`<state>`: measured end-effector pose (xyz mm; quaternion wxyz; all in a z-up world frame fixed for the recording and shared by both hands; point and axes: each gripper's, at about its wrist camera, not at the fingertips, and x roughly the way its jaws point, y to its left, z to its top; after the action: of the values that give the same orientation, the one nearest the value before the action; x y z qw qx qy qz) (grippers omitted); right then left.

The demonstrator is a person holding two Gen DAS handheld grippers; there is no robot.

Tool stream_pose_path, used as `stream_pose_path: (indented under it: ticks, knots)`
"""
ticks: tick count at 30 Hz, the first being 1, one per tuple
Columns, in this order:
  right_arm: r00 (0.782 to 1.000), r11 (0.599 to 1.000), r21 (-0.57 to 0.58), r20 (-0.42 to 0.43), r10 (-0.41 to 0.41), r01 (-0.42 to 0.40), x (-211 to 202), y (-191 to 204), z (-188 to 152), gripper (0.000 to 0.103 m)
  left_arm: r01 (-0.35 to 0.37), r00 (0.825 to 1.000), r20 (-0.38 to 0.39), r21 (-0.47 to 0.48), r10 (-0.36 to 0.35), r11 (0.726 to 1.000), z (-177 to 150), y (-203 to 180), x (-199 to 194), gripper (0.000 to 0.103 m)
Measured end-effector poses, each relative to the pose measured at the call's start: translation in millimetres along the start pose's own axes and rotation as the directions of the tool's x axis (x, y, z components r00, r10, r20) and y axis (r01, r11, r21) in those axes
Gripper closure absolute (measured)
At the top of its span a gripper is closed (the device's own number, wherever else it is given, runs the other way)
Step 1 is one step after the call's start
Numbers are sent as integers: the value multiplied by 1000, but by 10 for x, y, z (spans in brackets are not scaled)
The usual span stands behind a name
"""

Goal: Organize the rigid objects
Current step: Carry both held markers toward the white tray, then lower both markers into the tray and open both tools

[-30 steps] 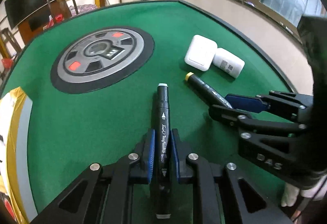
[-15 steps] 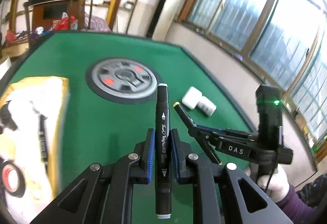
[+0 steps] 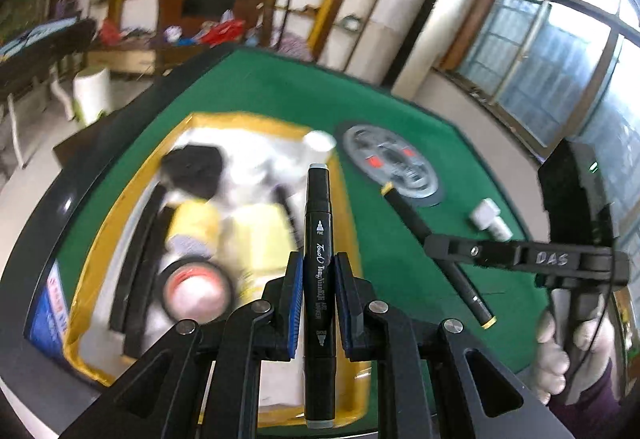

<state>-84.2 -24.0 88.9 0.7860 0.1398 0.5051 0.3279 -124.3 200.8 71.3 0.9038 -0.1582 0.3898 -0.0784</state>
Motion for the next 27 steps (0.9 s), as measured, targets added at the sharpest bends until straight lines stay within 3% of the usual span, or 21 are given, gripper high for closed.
stream_pose_path:
  ticks: [7, 12, 23, 25, 27]
  knots:
    - [997, 1000, 5, -80, 17, -17, 532, 373, 61, 88, -37, 996, -87, -79, 30, 996, -131, 358, 228, 88]
    - [994, 1000, -2, -107, -28, 27, 823, 529, 112, 88, -47, 994, -105, -93, 37, 995, -149, 437, 293, 87]
    - [978, 976, -73, -32, -206, 203, 1007, 704, 145, 88, -25, 999, -39, -102, 21, 994, -36, 521, 102, 37]
    - [967, 963, -90, -10, -254, 253, 1011, 736, 144, 87, -31, 999, -24, -92, 29, 995, -18, 523, 38, 34]
    - [968, 965, -85, -12, -250, 249, 998, 744, 134, 85, -44, 999, -4, -74, 44, 996, 0, 523, -31, 32]
